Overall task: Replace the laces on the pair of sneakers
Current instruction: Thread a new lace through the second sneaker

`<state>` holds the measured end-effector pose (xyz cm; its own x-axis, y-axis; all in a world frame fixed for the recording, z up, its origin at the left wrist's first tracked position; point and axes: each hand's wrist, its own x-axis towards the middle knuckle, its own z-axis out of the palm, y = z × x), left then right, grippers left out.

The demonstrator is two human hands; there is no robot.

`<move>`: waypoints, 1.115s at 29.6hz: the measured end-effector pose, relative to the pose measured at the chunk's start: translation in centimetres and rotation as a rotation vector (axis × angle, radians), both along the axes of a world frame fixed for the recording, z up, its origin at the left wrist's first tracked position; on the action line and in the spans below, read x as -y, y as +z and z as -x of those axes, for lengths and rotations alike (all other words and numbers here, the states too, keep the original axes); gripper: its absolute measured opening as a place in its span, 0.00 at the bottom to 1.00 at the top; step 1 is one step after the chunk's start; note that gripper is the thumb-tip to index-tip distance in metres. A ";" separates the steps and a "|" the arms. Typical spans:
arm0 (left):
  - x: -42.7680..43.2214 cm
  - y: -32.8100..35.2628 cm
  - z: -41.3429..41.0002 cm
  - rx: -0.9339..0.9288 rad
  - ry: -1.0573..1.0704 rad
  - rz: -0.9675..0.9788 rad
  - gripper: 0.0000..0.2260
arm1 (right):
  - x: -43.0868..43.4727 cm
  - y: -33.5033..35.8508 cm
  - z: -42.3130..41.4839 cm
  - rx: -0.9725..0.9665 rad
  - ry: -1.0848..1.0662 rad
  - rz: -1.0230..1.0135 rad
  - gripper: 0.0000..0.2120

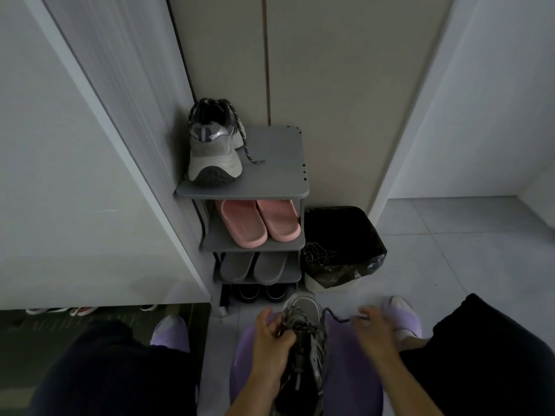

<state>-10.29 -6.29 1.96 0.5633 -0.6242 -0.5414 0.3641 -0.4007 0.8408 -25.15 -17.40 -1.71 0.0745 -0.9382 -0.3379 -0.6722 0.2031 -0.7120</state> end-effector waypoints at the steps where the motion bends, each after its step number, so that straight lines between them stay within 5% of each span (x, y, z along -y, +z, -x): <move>1: -0.1 0.1 0.0 0.001 0.025 0.009 0.25 | -1.2 -0.2 -1.0 -0.038 0.125 0.122 0.09; 6: -1.4 -0.1 -0.7 -0.007 0.114 0.038 0.17 | -3.7 1.0 -4.3 -0.006 0.731 0.214 0.14; 11: -1.4 -0.2 -0.7 0.002 0.181 -0.015 0.20 | -2.6 1.9 -3.4 -0.073 0.544 0.359 0.03; 15: -1.5 -0.1 -0.7 -0.043 0.207 0.001 0.18 | 0.4 2.8 0.7 -0.101 0.335 0.323 0.13; 19: -2.2 1.0 -0.6 0.170 -0.031 -0.067 0.15 | -1.8 1.1 -0.2 -0.341 0.773 0.109 0.14; 22: -3.7 2.0 -1.1 0.628 -0.491 -0.348 0.26 | -2.9 1.4 -2.0 -0.112 0.746 0.006 0.13; 25: -5.0 2.7 -1.2 0.716 -0.707 -0.387 0.36 | -3.7 2.2 -3.4 0.005 0.752 0.087 0.09; 29: -5.0 4.5 -0.9 1.041 -0.952 -0.648 0.18 | -4.5 2.1 -4.3 -0.039 0.777 0.207 0.13; 31: -4.8 5.5 -1.3 1.094 -0.987 -0.610 0.13 | -4.8 1.9 -4.8 -0.063 0.736 0.195 0.14; 33: -4.5 6.9 -2.6 1.002 -0.885 -0.435 0.07 | -4.7 2.3 -4.8 0.047 0.420 0.055 0.13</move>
